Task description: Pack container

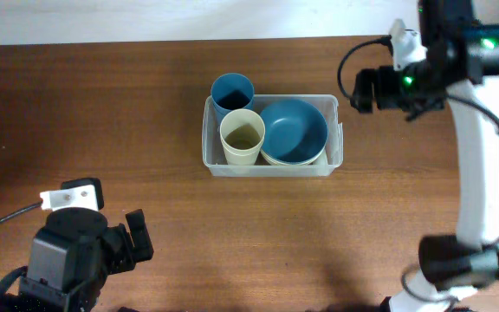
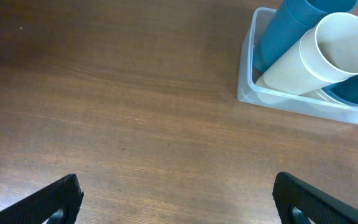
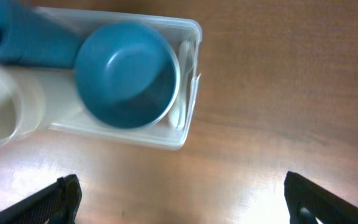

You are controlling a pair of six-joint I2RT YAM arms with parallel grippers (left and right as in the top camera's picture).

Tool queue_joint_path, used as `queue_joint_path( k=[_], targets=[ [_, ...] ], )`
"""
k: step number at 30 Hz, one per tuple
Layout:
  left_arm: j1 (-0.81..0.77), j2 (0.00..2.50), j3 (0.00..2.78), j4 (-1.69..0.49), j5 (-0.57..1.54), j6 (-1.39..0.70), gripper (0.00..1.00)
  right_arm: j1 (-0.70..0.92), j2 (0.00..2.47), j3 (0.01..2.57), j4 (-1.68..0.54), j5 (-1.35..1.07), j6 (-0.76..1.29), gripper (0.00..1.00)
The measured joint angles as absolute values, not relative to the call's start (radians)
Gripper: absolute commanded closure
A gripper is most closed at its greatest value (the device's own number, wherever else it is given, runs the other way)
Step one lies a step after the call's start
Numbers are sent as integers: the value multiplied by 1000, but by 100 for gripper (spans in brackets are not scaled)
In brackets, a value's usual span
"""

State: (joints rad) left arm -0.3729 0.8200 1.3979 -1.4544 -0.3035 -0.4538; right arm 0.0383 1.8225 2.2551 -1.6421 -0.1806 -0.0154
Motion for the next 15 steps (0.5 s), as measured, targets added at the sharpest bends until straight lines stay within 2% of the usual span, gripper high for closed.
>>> queue_joint_path(
  k=[15],
  targets=[
    [-373,820,1398,-1454,-303,-454,0,312,1517,2255,-1692,-193,-39,1]
  ],
)
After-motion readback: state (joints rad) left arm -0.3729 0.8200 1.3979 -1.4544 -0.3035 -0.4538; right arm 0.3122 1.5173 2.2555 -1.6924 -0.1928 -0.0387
